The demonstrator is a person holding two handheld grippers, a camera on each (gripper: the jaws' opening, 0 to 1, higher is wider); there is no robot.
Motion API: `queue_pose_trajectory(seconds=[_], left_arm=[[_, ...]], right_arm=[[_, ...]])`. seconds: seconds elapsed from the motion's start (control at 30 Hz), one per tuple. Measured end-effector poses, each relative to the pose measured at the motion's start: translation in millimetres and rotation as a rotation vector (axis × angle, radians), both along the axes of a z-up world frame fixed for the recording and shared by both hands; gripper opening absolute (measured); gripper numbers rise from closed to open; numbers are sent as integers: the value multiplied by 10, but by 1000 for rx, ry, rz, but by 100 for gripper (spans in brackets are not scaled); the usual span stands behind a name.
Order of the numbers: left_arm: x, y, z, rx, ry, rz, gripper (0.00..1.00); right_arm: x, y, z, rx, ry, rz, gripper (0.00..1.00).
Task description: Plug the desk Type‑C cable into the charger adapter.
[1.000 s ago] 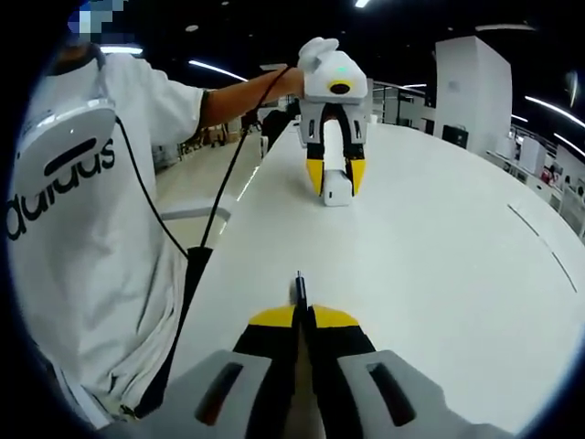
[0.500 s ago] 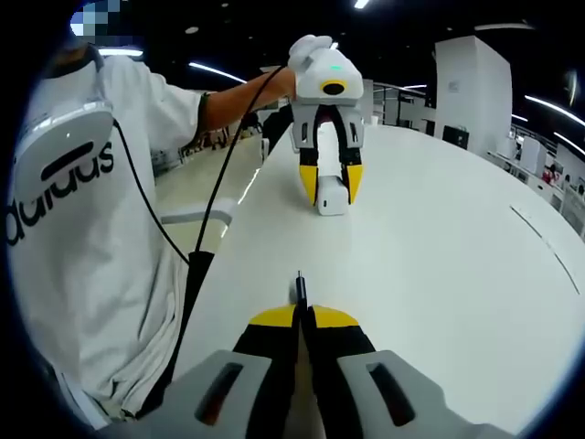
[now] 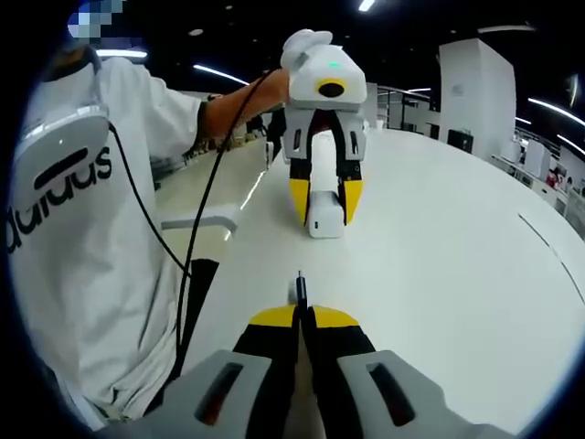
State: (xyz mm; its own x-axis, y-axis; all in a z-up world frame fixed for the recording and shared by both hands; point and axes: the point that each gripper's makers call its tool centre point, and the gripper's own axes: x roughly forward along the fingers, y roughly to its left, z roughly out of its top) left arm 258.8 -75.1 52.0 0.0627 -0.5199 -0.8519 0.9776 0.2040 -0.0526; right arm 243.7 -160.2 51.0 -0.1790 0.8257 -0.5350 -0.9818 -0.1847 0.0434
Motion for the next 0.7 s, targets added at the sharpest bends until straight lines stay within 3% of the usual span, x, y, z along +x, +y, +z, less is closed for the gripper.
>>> queue_pose_trajectory(seconds=[0.7], left_arm=[[-166, -197, -1, -19, 29, 6, 25]], right_arm=[[-97, 217, 39, 15, 5, 7, 2]])
